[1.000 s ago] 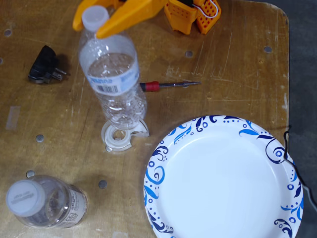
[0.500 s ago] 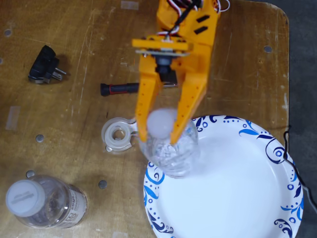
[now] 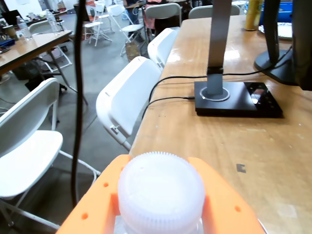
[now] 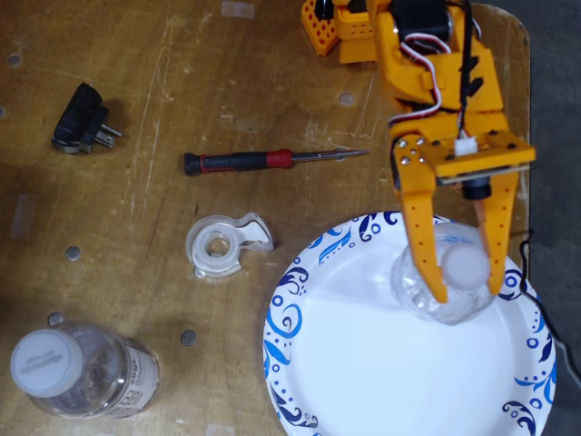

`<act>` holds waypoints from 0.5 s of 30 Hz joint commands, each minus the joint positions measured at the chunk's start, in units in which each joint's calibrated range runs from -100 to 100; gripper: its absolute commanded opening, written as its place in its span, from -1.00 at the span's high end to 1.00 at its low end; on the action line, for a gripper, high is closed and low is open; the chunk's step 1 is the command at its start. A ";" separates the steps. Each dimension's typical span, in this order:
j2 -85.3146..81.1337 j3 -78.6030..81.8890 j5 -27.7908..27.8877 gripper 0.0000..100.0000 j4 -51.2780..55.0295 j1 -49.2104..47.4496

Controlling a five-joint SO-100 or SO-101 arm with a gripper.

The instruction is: Move the bottles to the plate

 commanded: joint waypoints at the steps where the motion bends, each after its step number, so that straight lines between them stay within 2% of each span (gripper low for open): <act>1: -0.33 4.64 0.16 0.94 -10.00 -1.00; 7: -0.84 16.26 0.16 0.94 -24.18 -1.11; 11: -0.84 19.77 0.21 0.94 -26.53 -2.19; 15: -0.42 20.31 2.51 0.93 -26.44 -4.78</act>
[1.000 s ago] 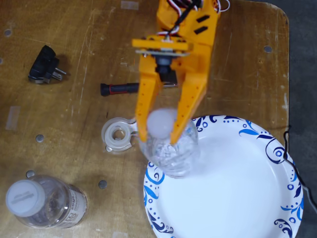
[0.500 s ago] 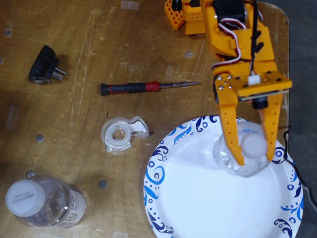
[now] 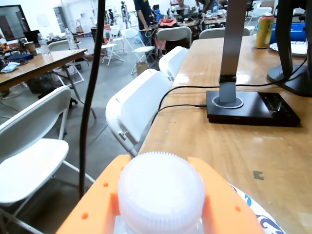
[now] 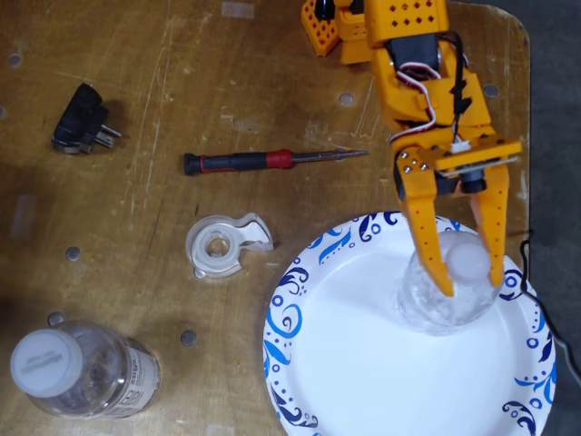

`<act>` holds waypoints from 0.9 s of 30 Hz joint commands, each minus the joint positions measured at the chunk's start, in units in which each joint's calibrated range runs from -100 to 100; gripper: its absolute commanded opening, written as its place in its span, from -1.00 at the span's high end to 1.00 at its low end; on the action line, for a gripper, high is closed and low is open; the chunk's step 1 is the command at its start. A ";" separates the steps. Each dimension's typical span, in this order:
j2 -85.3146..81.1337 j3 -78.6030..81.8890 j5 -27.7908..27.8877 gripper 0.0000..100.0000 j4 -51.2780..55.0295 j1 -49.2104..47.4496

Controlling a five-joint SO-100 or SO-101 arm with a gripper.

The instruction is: Move the bottles to the plate

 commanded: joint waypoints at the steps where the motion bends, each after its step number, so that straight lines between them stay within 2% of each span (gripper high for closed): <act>1: -0.42 0.08 1.46 0.93 -1.17 -2.58; 8: -0.76 2.87 1.99 0.93 -1.51 -3.12; 20: -0.33 10.71 2.04 0.92 -12.57 -2.15; 27: -0.33 10.98 2.04 0.92 -13.09 -2.15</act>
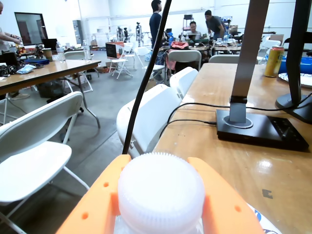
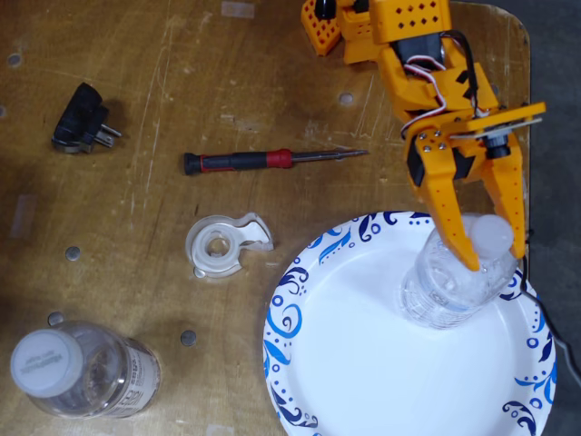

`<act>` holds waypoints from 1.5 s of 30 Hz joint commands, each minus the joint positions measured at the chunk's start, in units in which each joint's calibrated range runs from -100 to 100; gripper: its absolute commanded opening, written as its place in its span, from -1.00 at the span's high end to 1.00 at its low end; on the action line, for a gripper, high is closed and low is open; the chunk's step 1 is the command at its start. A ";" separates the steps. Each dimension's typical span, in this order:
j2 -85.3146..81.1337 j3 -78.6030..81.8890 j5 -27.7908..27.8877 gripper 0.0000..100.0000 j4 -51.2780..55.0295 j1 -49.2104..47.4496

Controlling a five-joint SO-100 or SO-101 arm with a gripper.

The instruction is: Move the bottles to the plate

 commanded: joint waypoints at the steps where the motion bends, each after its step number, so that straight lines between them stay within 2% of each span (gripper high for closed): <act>1: 0.17 0.19 0.01 0.92 -0.07 0.38; 9: 0.17 0.28 -0.05 0.90 -0.07 0.38; 16: -0.42 -1.07 -0.41 0.43 -0.07 -0.91; 19: -0.76 -1.70 -0.41 0.31 -0.15 -1.99; 26: -7.84 -0.17 -1.19 0.33 1.67 -2.20; 30: -13.83 -0.17 -1.92 0.33 8.11 -2.20; 35: -23.86 -3.51 -1.98 0.33 20.99 -1.02; 41: -31.11 -13.69 -1.98 0.33 37.18 12.89; 45: -27.40 -18.46 -1.61 0.33 38.92 27.02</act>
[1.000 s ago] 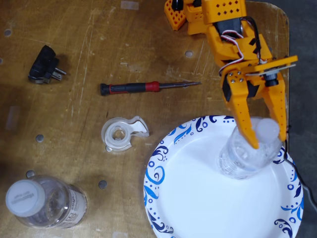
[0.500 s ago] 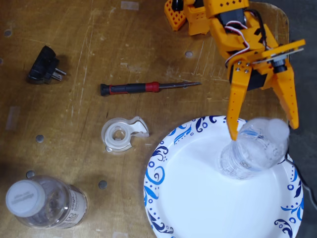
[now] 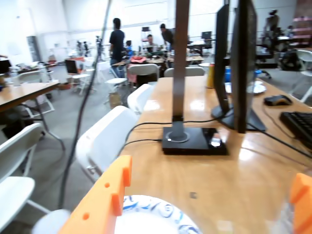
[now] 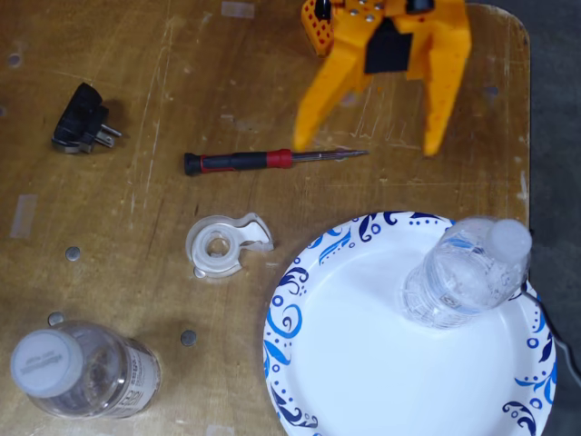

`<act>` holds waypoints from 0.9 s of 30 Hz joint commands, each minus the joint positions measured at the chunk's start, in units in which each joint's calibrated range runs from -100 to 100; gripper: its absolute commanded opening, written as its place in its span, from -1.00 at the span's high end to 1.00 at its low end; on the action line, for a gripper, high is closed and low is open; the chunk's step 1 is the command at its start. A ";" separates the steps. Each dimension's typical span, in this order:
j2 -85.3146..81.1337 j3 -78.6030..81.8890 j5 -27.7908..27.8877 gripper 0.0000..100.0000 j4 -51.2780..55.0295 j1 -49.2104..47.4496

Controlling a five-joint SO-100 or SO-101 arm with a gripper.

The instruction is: Move the bottles to the plate

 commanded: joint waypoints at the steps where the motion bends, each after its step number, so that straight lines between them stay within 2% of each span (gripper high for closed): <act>1: 2.47 -5.96 0.11 0.33 0.71 11.75; 7: 16.47 -16.59 0.11 0.31 0.62 18.87; 18: 57.02 -59.39 0.26 0.31 0.71 21.67; 22: 68.24 -71.64 0.42 0.19 1.23 23.18; 27: 75.32 -77.67 2.72 0.12 1.40 23.83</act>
